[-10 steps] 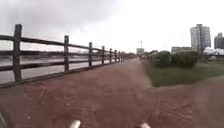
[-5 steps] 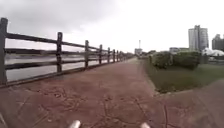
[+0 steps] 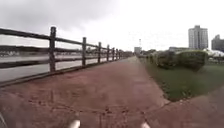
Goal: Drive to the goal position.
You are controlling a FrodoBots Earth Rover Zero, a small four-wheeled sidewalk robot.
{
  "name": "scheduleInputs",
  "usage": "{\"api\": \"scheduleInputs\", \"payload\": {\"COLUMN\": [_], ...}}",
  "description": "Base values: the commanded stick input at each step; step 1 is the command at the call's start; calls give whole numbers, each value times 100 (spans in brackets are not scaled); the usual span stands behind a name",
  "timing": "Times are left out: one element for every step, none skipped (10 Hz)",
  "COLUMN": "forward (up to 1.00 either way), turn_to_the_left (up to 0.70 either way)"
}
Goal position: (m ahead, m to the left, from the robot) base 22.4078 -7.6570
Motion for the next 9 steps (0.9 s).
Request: {"api": "scheduleInputs", "payload": {"forward": [70, 70, 70, 70, 70, 70, 70, 70, 70], "turn_to_the_left": [0, 0, 0, 0, 0, 0, 0, 0, 0]}}
